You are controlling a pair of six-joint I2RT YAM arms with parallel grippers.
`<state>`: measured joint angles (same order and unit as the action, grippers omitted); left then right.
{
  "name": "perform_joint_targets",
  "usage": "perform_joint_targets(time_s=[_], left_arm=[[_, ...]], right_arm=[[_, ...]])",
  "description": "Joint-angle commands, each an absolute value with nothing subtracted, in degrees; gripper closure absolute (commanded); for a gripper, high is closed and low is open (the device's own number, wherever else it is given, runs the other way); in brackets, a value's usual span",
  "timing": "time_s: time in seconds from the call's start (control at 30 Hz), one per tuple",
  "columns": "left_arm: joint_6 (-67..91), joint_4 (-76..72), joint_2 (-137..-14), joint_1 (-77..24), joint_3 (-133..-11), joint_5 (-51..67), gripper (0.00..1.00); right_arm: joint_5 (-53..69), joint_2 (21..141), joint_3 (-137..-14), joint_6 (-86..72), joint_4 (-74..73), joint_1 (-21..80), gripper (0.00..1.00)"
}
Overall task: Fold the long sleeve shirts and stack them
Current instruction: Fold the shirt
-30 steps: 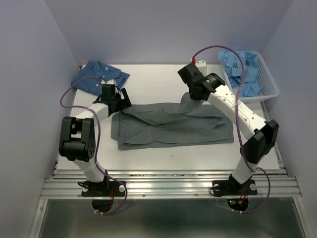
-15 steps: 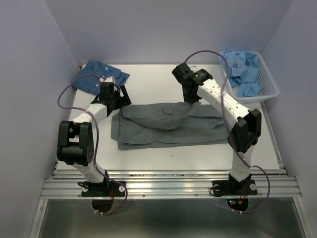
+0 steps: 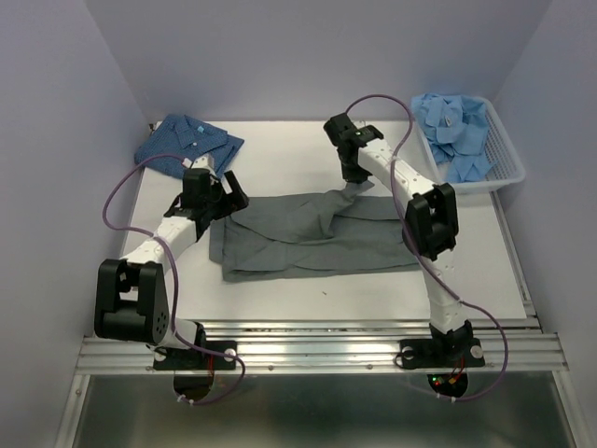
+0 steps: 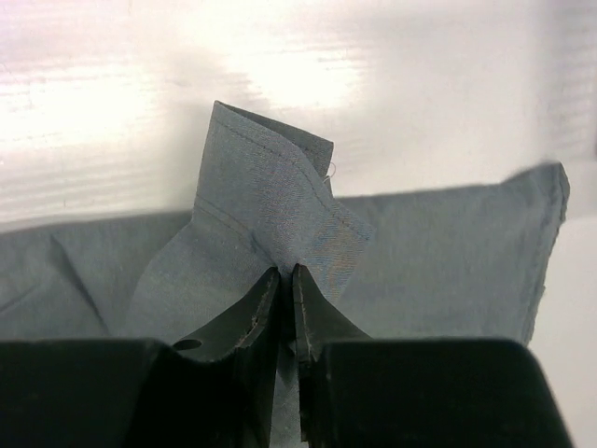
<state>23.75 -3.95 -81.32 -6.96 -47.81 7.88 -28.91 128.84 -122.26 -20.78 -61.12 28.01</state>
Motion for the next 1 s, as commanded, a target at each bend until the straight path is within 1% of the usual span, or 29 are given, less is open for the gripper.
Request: perform_joint_targets(time_s=[0.0,0.13,0.27,0.3,0.43,0.47,0.5,0.53,0.57,0.6,0.63,0.7,0.73,0.77,0.8,0.9,0.97], left_arm=[[26.2,-6.5,-79.5,-9.0,-45.2,10.9,0.01],[27.2,-6.4,-80.0,-10.9,-43.2,12.5,0.01],[28.2,-6.5,-80.2,-12.7,-42.2,13.3,0.01],[28.3,-6.5,-80.4,-13.9,-42.1,13.5,0.01],[29.3,-6.2,-83.9,-16.4,-43.2,11.1,0.05],[29.5,-6.2,-84.6,-16.7,-43.9,11.0,0.09],[29.6,-6.2,-85.3,-17.1,-44.3,10.9,0.09],[29.6,-6.2,-86.5,-17.3,-44.6,10.6,0.09],[29.8,-6.0,-86.9,-17.5,-44.8,10.4,0.11],[29.7,-6.0,-87.5,-17.5,-45.3,10.3,0.15],[29.5,-5.5,-88.4,-17.5,-45.8,10.2,0.16],[29.2,-5.0,-89.3,-17.6,-46.1,9.5,0.17],[29.0,-4.7,-90.1,-17.6,-46.7,9.2,0.17],[29.0,-4.7,-90.5,-17.6,-46.7,9.0,0.17],[28.8,-4.6,-91.0,-17.6,-47.1,8.5,0.20],[28.6,-4.0,-92.5,-17.6,-48.6,8.0,0.20],[28.4,-3.3,-93.8,-17.6,-49.8,7.6,0.30]], right_arm=[[-31.6,131.5,-126.3,-18.5,-54.5,27.3,0.84],[-33.1,135.6,-128.9,-18.2,-49.9,26.7,0.83],[-33.4,137.3,-130.6,-17.5,-47.2,26.7,0.78],[-33.2,137.1,-129.6,-17.3,-46.5,26.7,0.71],[-31.5,133.6,-124.1,-15.6,-39.7,26.7,0.58],[-30.5,131.5,-122.8,-15.0,-38.2,26.7,0.45],[-30.0,130.3,-121.3,-13.7,-35.1,26.7,0.43],[-29.7,128.9,-118.1,-12.9,-33.7,26.7,0.37],[-29.0,127.7,-116.6,-12.0,-32.5,26.7,0.29],[-29.0,125.4,-115.2,-10.7,-31.7,26.7,0.18],[-29.3,124.2,-112.3,-10.3,-30.5,26.2,0.12],[-29.3,120.8,-109.3,-9.9,-30.1,25.0,0.00],[-28.8,119.5,-106.1,-10.4,-30.1,24.4,0.00],[-28.7,118.1,-106.1,-10.8,-30.0,23.6,0.00],[-28.7,115.1,-102.3,-11.6,-29.7,22.5,0.00],[-28.0,110.2,-92.8,-10.2,-28.4,21.9,0.00],[-27.3,105.7,-88.2,-9.3,-27.1,21.9,0.00]])
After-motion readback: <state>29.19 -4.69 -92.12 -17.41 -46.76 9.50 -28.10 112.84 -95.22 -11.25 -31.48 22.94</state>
